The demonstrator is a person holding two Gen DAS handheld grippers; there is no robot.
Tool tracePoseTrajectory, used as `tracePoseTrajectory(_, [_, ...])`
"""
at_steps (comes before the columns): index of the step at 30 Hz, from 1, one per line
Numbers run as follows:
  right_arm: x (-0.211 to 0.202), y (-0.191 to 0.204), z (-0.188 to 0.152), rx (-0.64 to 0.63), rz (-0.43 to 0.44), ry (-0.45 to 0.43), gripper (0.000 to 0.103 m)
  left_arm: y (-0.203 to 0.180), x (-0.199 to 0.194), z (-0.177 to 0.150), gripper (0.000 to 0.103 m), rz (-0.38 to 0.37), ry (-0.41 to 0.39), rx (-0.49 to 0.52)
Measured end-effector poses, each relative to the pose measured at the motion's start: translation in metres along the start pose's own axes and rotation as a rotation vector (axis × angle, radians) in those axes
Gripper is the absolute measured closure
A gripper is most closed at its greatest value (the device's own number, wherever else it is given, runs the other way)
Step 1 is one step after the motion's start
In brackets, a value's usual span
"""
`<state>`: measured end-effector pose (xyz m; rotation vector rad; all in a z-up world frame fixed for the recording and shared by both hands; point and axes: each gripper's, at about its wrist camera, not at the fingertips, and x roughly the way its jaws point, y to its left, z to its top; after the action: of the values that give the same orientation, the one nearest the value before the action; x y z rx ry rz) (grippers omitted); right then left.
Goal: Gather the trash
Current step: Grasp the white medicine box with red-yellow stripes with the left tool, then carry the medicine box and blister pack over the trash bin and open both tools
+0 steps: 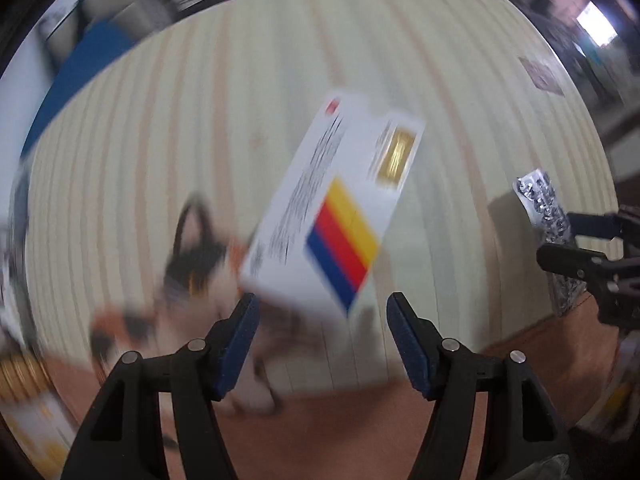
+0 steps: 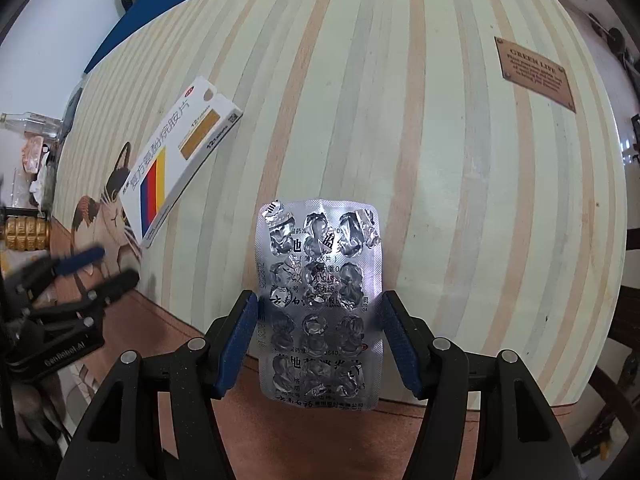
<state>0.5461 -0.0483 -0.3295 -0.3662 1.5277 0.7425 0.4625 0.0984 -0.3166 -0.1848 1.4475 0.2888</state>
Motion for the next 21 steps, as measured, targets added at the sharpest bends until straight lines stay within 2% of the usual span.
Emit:
tracePoseTrajectory(2, [-0.001, 0.002, 0.012, 0.002, -0.015, -0.015, 0.038, -0.009, 0.007, 0.016, 0.039, 0.024, 0.035, 0.084])
tracePoseTrajectory(5, [-0.009, -0.007, 0.025, 0.021, -0.028, -0.038, 0.038, -0.009, 0.024, 0.051, 0.023, 0.023, 0.083, 0.172])
tracePoseTrajectory(8, [-0.013, -0.018, 0.032, 0.05, -0.019, -0.044, 0.038, -0.024, 0.043, 0.056, 0.022, 0.018, 0.156, 0.211])
tracePoseTrajectory(9, [-0.015, -0.022, 0.035, 0.063, -0.013, -0.047, 0.038, -0.025, 0.049, 0.061, 0.017, 0.038, 0.161, 0.223])
tracePoseTrajectory(10, [-0.017, -0.025, 0.036, 0.07, -0.011, -0.05, 0.038, -0.03, 0.048, 0.061, 0.016, 0.047, 0.143, 0.231])
tracePoseTrajectory(12, [-0.018, -0.033, 0.039, 0.083, -0.006, -0.052, 0.038, -0.036, 0.048, 0.065, 0.02, 0.041, 0.134, 0.229])
tracePoseTrajectory(14, [-0.018, -0.039, 0.039, 0.095, -0.005, -0.052, 0.038, -0.044, 0.043, 0.056, 0.032, 0.002, 0.122, 0.214])
tracePoseTrajectory(17, [-0.016, -0.047, 0.037, 0.103, -0.007, -0.045, 0.038, -0.058, 0.036, 0.041, 0.032, 0.043, 0.1, 0.201])
tracePoseTrajectory(19, [-0.007, -0.043, 0.038, 0.109, -0.007, -0.037, 0.038, -0.058, 0.034, 0.039, 0.032, 0.038, 0.078, 0.158])
tracePoseTrajectory(21, [-0.003, -0.034, 0.036, 0.106, -0.008, -0.038, 0.038, -0.062, 0.022, 0.023, 0.032, 0.032, 0.041, 0.092])
